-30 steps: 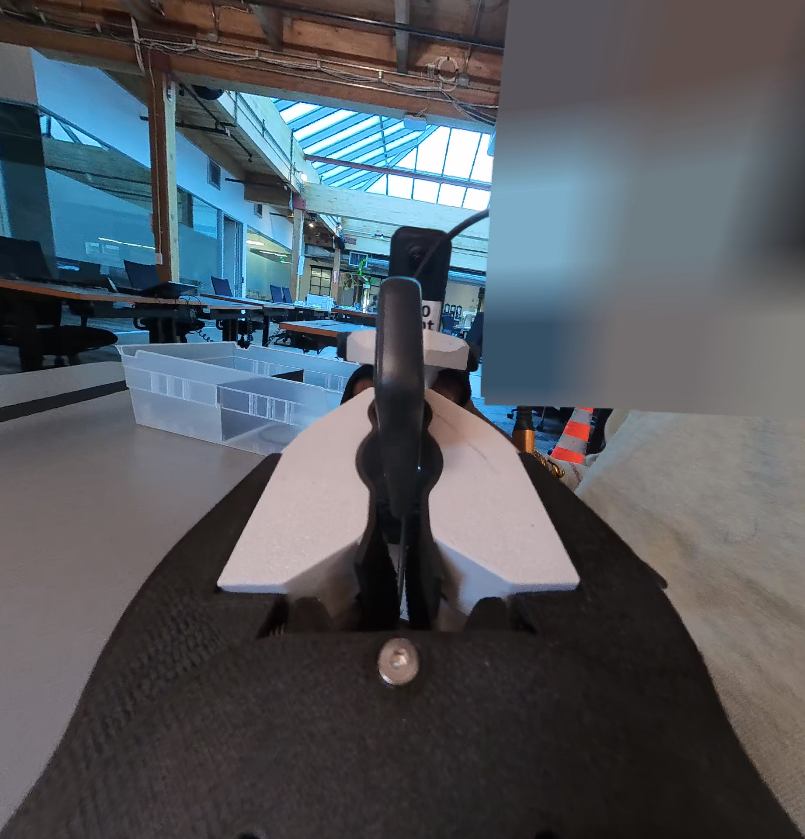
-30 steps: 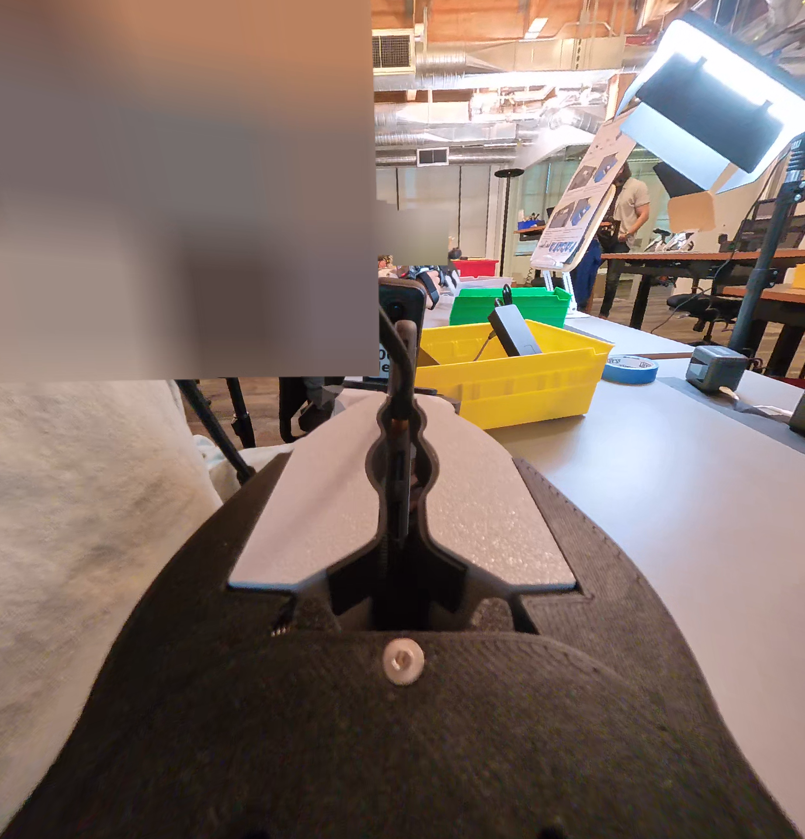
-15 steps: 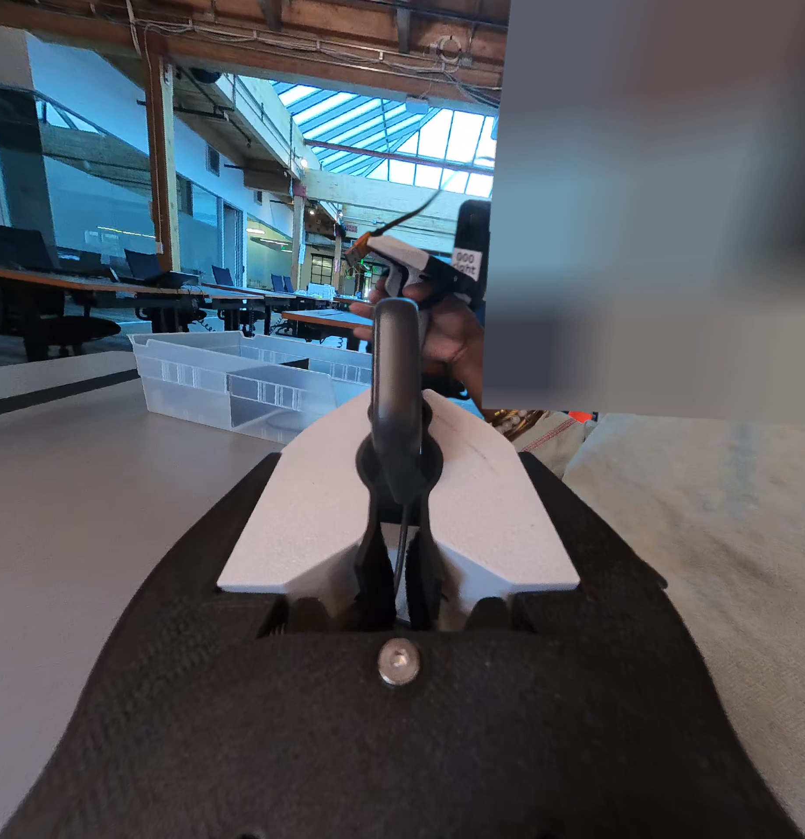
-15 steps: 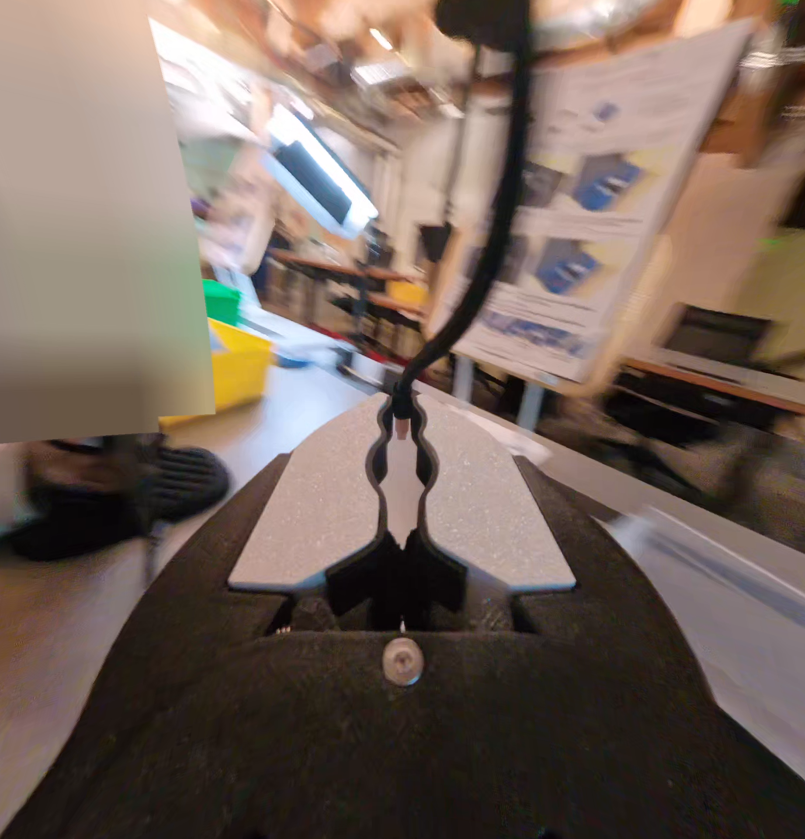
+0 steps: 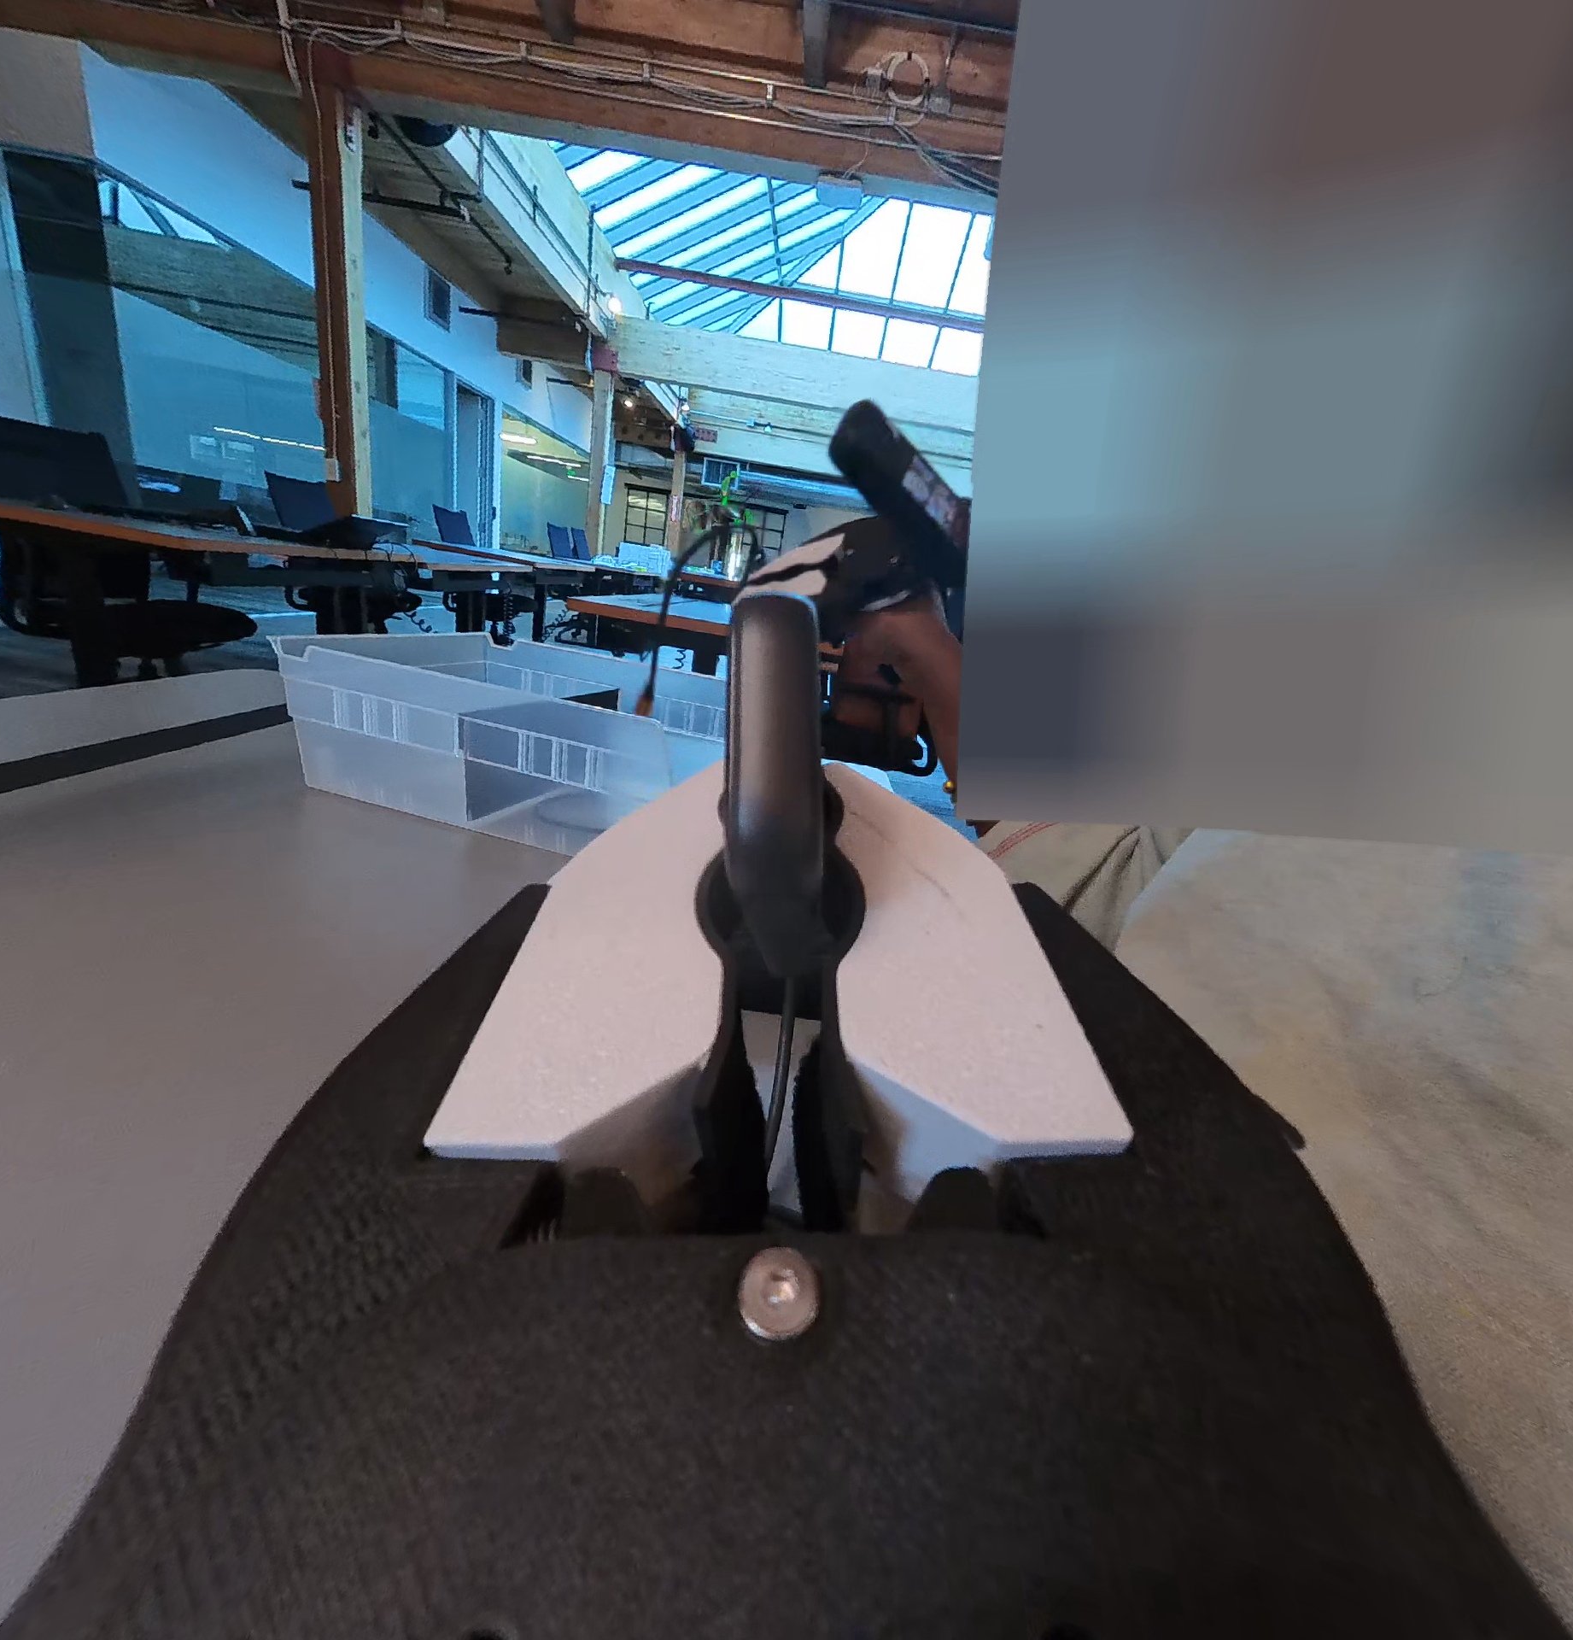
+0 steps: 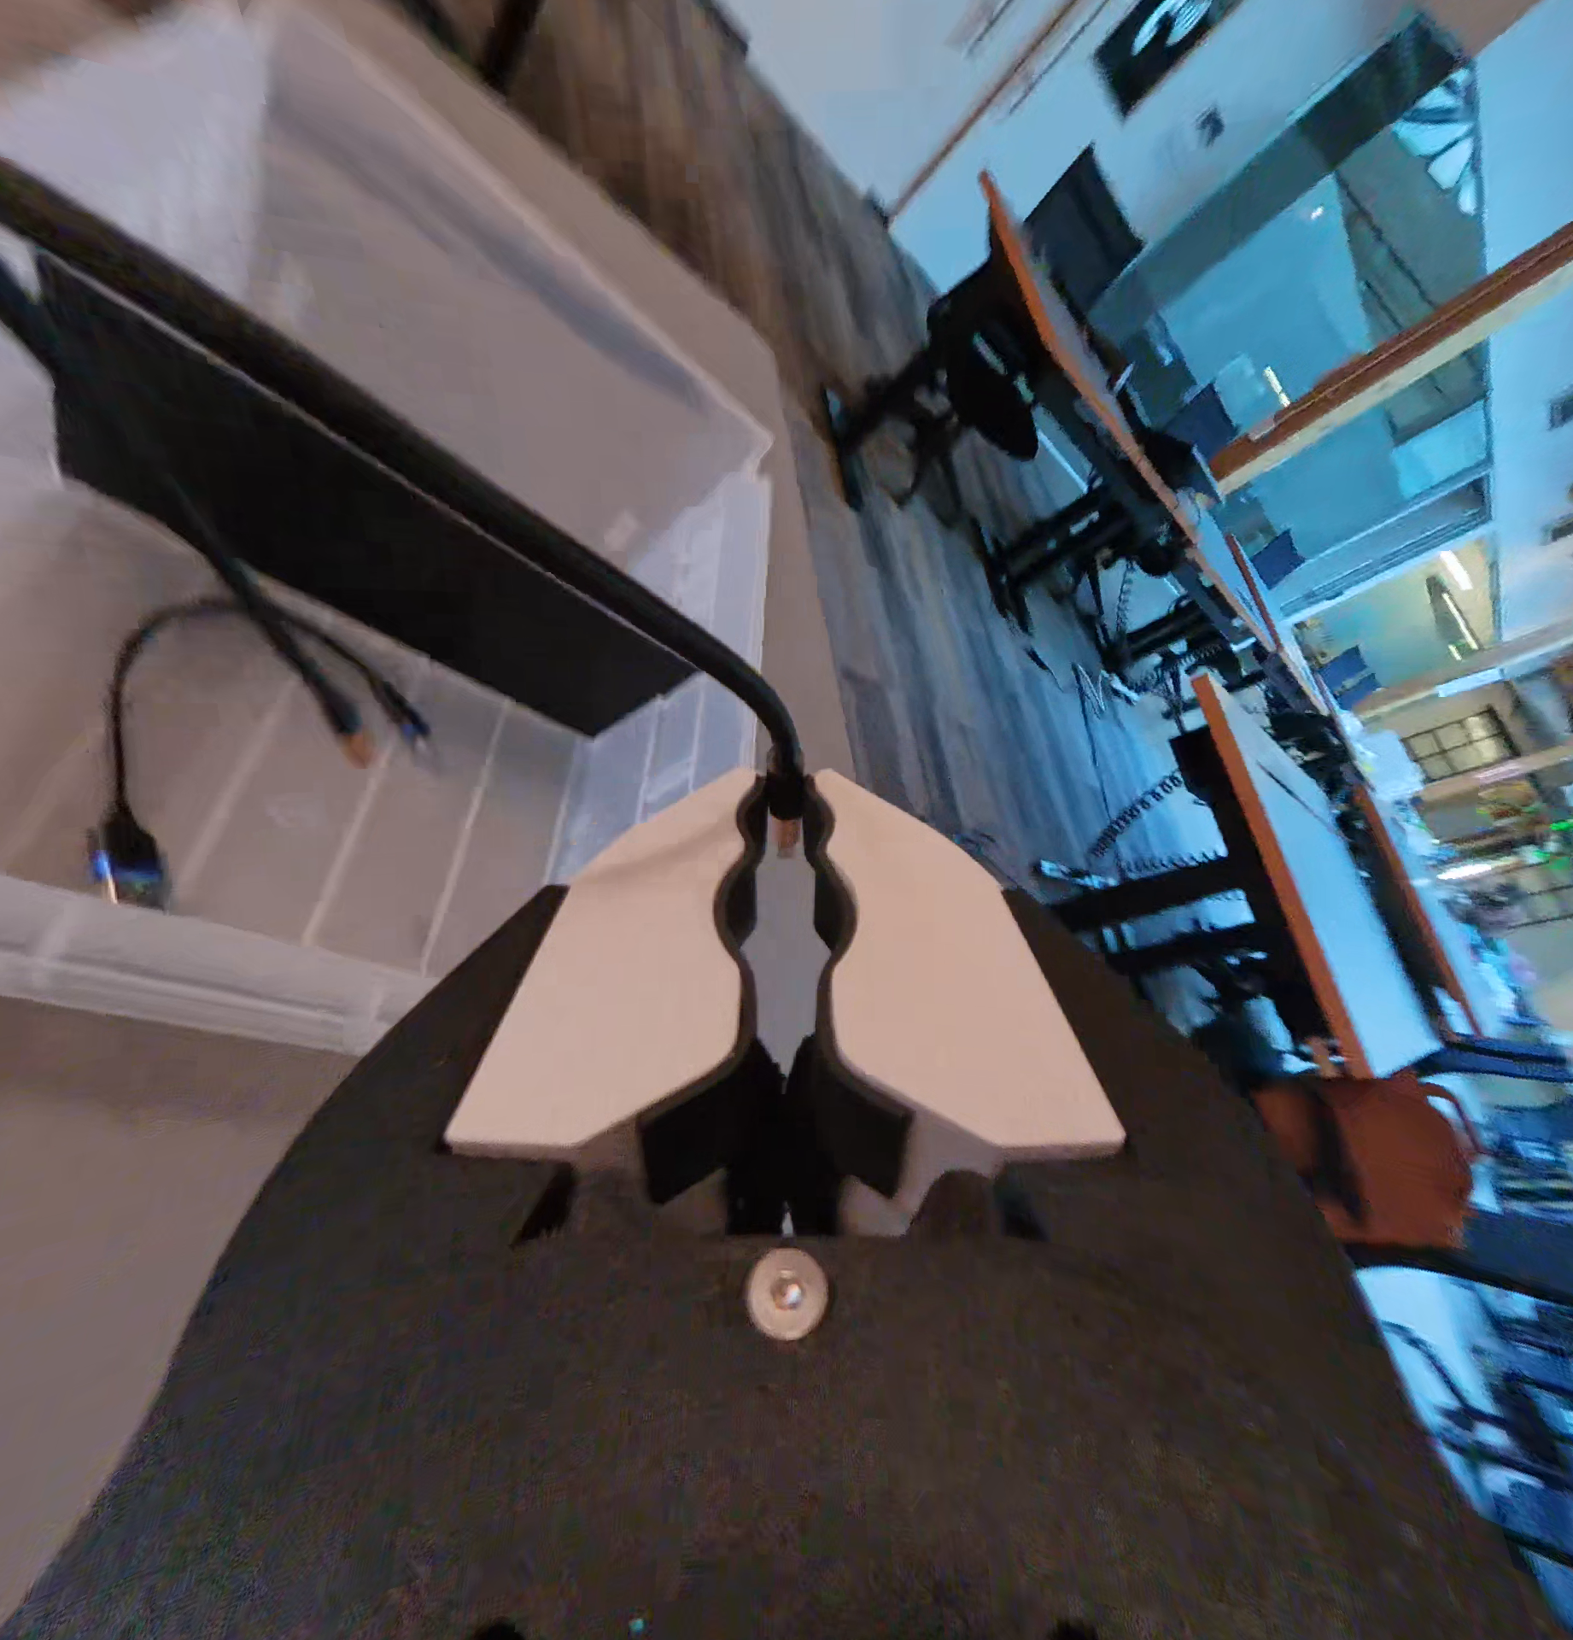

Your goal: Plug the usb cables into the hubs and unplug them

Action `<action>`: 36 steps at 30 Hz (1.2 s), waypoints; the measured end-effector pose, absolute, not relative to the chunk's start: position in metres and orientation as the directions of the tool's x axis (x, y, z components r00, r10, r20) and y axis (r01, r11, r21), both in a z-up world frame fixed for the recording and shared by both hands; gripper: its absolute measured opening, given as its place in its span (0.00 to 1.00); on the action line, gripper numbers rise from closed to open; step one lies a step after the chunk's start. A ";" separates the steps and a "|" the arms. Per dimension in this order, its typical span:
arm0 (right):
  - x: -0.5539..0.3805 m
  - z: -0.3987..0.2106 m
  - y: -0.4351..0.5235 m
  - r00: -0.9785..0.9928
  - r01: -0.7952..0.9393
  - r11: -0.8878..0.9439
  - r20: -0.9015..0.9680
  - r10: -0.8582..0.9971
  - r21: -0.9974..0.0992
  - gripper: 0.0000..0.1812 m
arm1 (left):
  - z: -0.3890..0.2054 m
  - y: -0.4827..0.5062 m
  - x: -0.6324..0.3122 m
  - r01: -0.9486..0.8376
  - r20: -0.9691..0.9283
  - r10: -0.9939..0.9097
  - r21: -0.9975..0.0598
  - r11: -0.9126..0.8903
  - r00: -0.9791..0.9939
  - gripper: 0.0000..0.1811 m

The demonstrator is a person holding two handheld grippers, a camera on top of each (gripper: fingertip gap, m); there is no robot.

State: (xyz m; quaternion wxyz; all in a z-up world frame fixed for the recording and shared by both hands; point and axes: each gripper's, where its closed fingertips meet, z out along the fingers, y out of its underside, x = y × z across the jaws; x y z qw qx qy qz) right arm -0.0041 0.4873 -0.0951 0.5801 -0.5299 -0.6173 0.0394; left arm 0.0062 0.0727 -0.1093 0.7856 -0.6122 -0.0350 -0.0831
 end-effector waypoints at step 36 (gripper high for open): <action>-0.001 -0.129 0.073 -0.897 -0.287 0.426 0.397 0.194 -0.858 0.07 | -0.103 0.070 0.003 0.116 0.108 -0.041 -0.950 0.290 0.993 0.14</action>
